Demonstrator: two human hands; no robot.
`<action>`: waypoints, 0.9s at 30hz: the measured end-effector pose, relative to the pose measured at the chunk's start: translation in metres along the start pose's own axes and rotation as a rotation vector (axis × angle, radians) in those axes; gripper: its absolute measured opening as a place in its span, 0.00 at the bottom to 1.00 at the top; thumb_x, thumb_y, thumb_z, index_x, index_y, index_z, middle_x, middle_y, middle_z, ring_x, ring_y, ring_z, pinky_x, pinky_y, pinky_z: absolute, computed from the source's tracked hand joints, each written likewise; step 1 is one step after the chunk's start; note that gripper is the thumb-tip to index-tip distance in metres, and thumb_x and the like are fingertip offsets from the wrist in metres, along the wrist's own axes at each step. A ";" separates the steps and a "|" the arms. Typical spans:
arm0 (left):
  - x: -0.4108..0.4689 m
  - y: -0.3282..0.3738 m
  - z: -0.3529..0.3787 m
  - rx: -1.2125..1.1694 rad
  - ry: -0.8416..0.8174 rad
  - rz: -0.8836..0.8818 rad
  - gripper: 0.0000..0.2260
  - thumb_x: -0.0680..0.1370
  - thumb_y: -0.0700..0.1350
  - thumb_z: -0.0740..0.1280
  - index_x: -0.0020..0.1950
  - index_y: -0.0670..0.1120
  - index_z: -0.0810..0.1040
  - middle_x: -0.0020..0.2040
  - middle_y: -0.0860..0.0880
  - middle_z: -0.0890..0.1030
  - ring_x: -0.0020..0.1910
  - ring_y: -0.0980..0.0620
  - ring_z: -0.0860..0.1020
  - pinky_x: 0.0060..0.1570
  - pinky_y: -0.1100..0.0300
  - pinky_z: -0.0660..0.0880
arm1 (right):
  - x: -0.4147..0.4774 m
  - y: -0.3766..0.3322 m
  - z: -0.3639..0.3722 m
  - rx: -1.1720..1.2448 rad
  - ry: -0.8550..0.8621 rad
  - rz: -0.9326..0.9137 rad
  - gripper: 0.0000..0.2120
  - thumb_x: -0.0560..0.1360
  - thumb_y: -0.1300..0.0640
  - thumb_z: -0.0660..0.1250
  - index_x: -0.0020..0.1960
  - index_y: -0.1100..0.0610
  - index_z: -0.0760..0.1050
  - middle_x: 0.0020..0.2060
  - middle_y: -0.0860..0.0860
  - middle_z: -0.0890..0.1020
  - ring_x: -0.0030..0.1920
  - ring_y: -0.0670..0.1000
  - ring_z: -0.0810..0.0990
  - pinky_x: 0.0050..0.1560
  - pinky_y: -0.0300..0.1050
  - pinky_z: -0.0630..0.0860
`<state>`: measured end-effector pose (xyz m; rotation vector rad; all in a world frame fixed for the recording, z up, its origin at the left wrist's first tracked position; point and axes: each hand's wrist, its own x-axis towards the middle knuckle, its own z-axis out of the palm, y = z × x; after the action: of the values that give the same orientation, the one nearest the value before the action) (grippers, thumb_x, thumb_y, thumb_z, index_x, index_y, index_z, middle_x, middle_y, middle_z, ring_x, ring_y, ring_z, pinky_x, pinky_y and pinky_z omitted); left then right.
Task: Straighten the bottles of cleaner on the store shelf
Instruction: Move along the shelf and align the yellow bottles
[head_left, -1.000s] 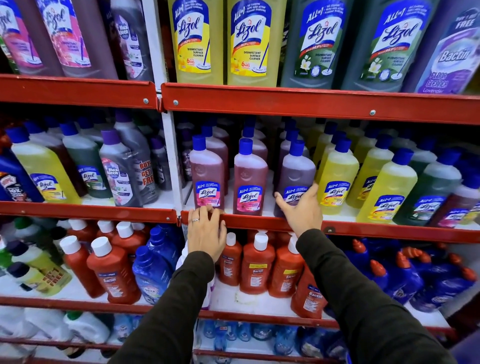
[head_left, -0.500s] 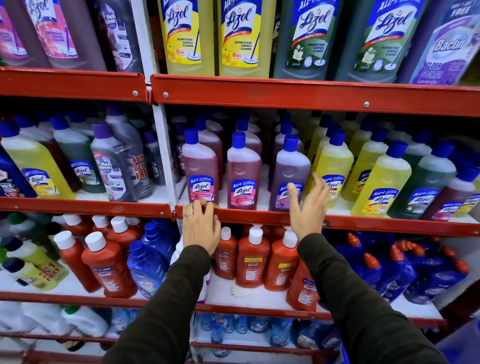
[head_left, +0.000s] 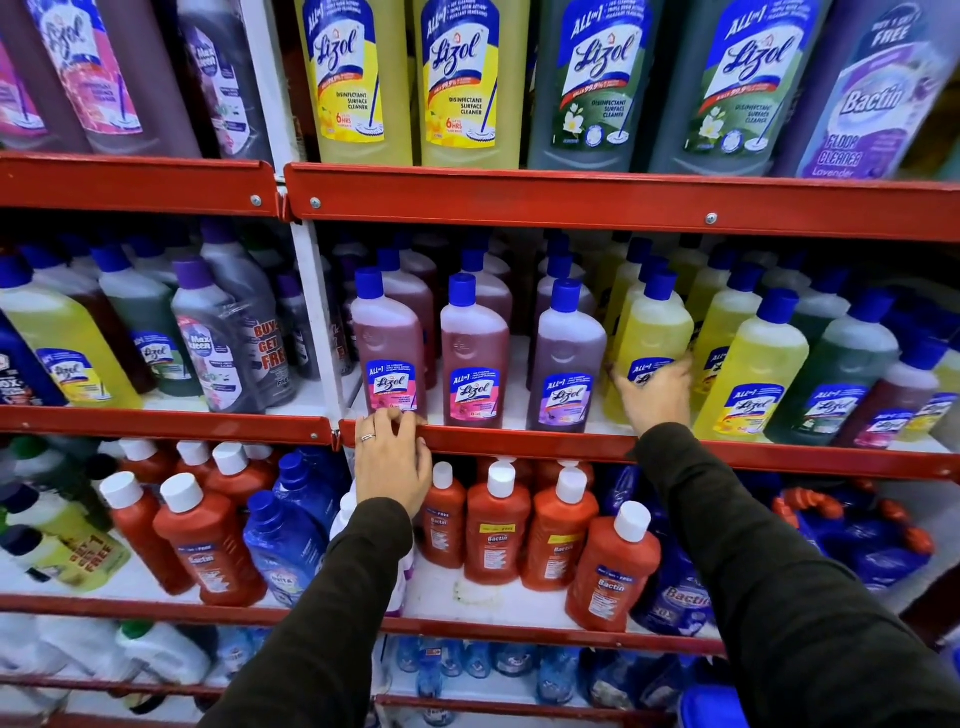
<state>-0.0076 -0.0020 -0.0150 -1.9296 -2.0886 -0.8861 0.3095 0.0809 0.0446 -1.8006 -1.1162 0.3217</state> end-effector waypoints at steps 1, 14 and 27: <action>0.000 0.000 0.000 0.003 -0.001 -0.002 0.15 0.77 0.46 0.68 0.62 0.41 0.75 0.58 0.38 0.77 0.61 0.38 0.74 0.60 0.44 0.75 | -0.002 0.003 -0.001 0.005 0.002 -0.008 0.53 0.70 0.45 0.79 0.80 0.67 0.53 0.73 0.67 0.70 0.74 0.66 0.71 0.73 0.62 0.72; 0.003 0.000 0.007 0.020 0.007 -0.025 0.13 0.78 0.45 0.66 0.61 0.41 0.75 0.59 0.38 0.76 0.61 0.37 0.73 0.61 0.42 0.75 | -0.042 0.019 -0.023 0.060 0.067 -0.145 0.50 0.69 0.37 0.76 0.78 0.61 0.58 0.69 0.60 0.75 0.68 0.61 0.78 0.65 0.58 0.79; -0.024 0.057 0.021 -0.146 0.113 0.011 0.23 0.79 0.53 0.60 0.72 0.46 0.66 0.69 0.44 0.70 0.71 0.43 0.66 0.75 0.39 0.51 | -0.045 0.025 -0.032 0.169 0.012 -0.169 0.48 0.73 0.31 0.69 0.79 0.61 0.59 0.73 0.59 0.71 0.74 0.58 0.71 0.73 0.51 0.71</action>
<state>0.0562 -0.0120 -0.0258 -1.9075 -1.9987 -1.1471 0.3189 0.0236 0.0289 -1.5478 -1.1883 0.2939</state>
